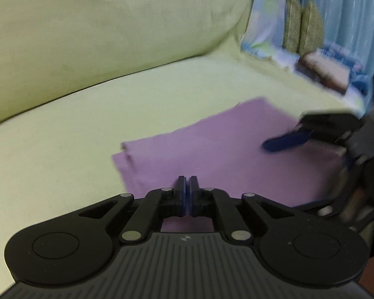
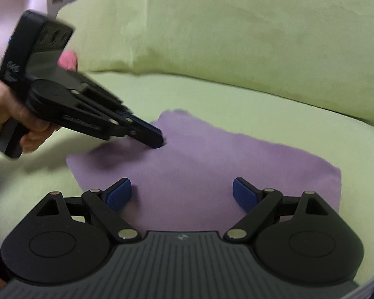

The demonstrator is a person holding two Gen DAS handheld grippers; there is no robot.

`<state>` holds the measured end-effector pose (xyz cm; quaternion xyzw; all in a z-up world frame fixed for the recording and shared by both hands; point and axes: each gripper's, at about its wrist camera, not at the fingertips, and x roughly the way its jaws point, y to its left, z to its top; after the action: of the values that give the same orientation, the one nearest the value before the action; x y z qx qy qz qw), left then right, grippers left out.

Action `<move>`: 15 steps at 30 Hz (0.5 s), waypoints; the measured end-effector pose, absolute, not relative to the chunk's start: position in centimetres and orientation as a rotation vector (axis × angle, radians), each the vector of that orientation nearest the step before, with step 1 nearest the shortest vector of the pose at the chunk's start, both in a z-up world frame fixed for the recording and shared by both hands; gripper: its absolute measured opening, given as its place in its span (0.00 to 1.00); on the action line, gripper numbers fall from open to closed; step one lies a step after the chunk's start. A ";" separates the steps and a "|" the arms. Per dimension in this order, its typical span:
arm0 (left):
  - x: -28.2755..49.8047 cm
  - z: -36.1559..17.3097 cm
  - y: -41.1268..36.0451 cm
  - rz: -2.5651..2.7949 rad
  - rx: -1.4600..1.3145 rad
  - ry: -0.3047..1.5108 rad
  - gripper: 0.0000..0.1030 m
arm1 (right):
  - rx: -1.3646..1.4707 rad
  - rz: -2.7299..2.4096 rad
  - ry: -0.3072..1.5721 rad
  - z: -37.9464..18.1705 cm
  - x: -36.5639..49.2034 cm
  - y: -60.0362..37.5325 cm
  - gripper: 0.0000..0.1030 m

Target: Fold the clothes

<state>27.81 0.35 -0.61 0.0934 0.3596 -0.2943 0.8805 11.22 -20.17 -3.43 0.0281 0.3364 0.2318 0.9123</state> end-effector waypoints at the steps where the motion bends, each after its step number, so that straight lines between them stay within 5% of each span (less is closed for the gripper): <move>1: 27.9 -0.5 0.7 -0.600 0.188 0.751 0.04 | 0.060 0.477 0.696 -3.5 11.3 -20.2 0.84; 15: 29.2 -0.9 1.9 -0.481 0.192 0.704 0.03 | 0.069 0.533 0.685 -3.5 13.7 -18.9 0.84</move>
<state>29.19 1.93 -0.85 0.0929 0.3411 -0.2331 0.9059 13.68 -18.88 -3.48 0.0336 0.3319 0.2581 0.9067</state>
